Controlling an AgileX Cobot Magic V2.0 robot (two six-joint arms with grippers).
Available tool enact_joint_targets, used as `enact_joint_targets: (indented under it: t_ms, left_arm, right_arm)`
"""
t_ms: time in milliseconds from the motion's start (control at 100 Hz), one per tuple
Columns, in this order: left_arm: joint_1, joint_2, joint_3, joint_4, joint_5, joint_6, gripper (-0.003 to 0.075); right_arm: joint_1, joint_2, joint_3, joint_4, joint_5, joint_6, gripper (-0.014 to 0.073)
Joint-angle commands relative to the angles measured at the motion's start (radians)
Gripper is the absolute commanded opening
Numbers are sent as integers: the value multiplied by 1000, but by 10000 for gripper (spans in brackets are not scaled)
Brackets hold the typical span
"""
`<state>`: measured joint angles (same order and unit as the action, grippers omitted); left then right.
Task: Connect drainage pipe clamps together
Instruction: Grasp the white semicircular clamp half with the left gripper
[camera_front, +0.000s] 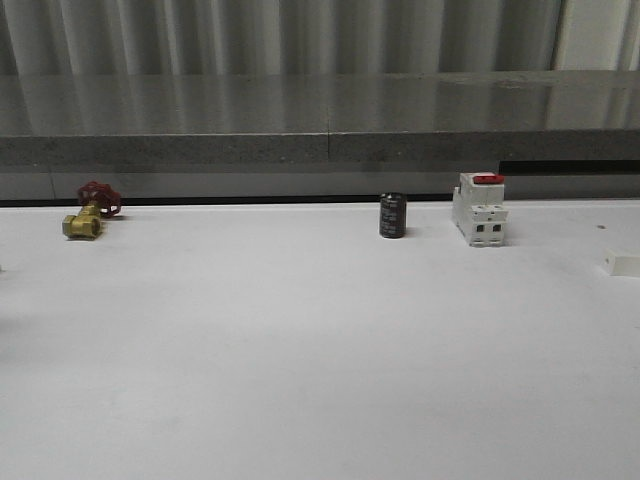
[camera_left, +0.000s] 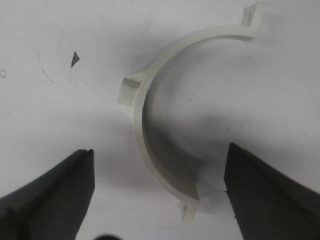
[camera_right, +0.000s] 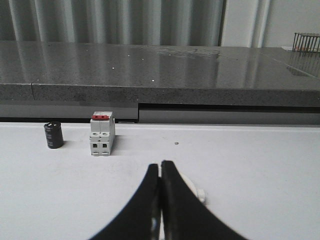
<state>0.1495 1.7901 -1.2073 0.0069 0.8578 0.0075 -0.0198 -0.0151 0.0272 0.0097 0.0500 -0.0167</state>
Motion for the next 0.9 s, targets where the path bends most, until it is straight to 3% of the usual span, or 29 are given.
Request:
enact_joint_targets:
  t_ms: [0,610,730,890]
  left_arm:
    - [1,-4,-57,3,-10,-8,524]
    - [1,162,-156,5,-20,-8,516]
    - [1,177,-156,13,-36,-8,449]
    - [1,177,-156,15,-66,-8,247]
  right_arm:
    - [-6,-15,-17,-10,-84,-3,-67]
    - [-6,-15,-17,-10,-84,-3,-67]
    - [-6,-15,-17,-10,-84,-3,-67]
    - [-6,-15,-17,-10,-84,-3,-67]
